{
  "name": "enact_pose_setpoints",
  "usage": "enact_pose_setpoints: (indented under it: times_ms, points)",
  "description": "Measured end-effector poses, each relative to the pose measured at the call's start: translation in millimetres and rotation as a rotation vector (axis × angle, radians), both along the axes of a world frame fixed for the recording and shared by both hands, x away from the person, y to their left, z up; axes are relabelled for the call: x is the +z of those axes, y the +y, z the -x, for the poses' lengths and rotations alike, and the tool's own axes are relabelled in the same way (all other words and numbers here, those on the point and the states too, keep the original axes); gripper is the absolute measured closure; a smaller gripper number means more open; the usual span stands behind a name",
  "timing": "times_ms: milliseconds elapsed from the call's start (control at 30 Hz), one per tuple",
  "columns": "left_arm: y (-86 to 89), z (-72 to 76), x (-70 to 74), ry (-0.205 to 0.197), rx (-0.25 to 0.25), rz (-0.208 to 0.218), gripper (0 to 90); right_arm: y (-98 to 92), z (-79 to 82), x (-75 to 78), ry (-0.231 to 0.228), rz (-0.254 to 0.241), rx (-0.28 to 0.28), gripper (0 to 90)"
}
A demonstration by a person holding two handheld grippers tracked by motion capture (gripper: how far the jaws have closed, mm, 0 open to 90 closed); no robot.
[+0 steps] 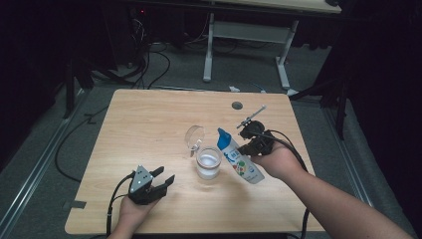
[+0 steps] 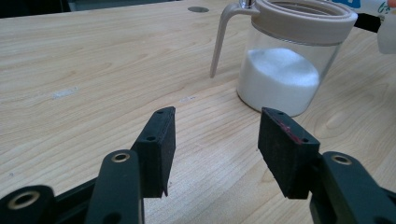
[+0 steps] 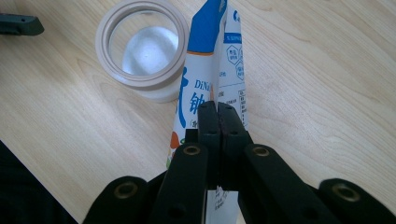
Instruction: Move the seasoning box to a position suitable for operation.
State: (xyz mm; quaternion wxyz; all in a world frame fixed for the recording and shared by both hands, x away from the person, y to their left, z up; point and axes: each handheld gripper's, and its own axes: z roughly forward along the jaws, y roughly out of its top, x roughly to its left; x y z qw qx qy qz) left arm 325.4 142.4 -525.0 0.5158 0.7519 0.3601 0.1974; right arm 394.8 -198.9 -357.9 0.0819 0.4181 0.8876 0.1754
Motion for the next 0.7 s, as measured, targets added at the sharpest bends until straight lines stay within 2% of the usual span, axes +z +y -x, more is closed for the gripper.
enact_pose_setpoints:
  times_ms: [467, 700]
  points:
    - [-0.8, 0.2, -0.8, 0.004, -0.006, -0.004, 46.7, -13.9, -2.1, -7.9, 0.005, -0.004, -0.033, 89.9]
    - [-0.2, 0.2, -0.3, 0.001, -0.004, 0.001, 46.7, -28.2, -7.0, -12.9, 0.005, 0.027, -0.069, 89.8]
